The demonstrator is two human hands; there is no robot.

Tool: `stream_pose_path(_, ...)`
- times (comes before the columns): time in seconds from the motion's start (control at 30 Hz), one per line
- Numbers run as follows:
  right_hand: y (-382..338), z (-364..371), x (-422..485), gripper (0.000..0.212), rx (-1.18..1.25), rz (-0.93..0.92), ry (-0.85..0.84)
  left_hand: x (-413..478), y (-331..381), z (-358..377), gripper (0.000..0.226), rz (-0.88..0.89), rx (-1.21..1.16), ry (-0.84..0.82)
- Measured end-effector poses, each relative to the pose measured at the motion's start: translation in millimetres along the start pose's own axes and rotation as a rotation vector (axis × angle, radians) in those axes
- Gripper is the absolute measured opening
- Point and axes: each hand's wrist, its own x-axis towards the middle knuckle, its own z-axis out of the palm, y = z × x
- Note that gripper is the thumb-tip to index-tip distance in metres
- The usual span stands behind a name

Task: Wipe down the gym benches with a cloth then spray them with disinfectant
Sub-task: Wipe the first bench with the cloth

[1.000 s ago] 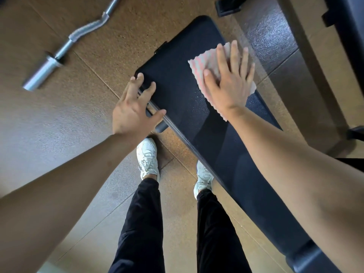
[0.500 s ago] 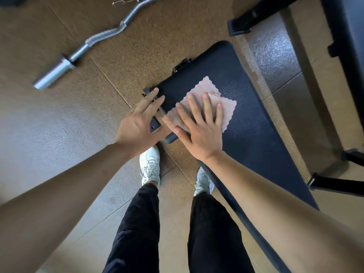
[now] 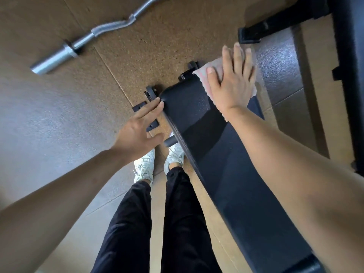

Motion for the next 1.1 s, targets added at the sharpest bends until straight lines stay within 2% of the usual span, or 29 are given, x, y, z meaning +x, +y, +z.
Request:
stream_pose_path(0.1,-4.9,2.2,-5.5,0.068,-0.030,-0.067,0.017,2.0,2.8,-8.1,0.072,-0.004,-0.026,0.013)
stream_pose_path(0.3,-47.4,-1.0,-47.4,0.062,-0.041,-0.376,-0.052,-4.8,3.5,-12.5,0.063,-0.045,-0.030,0.156)
stream_pose_path(0.4,-77.8,1.7,-66.4,0.058,0.051,-0.507,-0.065,-9.3,4.6,-17.0,0.052,-0.076,-0.031,0.241)
stream_pose_path(0.53,-87.0,-3.2,-71.0,0.074,0.281,-0.571,-0.130,-7.1,11.0,-20.5,0.042,-0.070,0.000,0.330)
stream_pose_path(0.67,-66.1,-17.9,-74.3,0.062,0.501,-0.548,-0.104,7.0,23.8,-19.2,0.043,-0.050,0.023,0.309)
stream_pose_path(0.77,-38.8,-27.2,-84.4,0.052,0.491,-0.509,-0.069,24.0,38.8,-15.5,0.051,-0.007,0.066,0.250)
stream_pose_path(0.83,-18.7,-32.0,-91.7,0.052,0.422,-0.452,-0.090,35.4,50.4,-13.0,0.066,-0.021,0.097,0.134)
stream_pose_path(0.9,1.1,-34.9,-97.3,0.061,0.299,-0.344,-0.130,47.1,58.0,-9.2,0.081,-0.088,0.160,-0.027)
stream_pose_path(0.97,20.8,-36.8,-101.4,0.076,0.178,-0.205,-0.197,55.3,61.5,-5.7,0.085,-0.090,0.240,-0.084)
stream_pose_path(1.03,38.0,-38.5,-106.5,0.087,0.121,-0.098,-0.265,58.8,61.4,-2.8,0.081,-0.070,0.290,-0.031)
stream_pose_path(1.1,48.1,-38.4,-114.1,0.092,0.098,-0.075,-0.325,61.0,58.6,-1.4,0.076,-0.064,0.302,0.055)
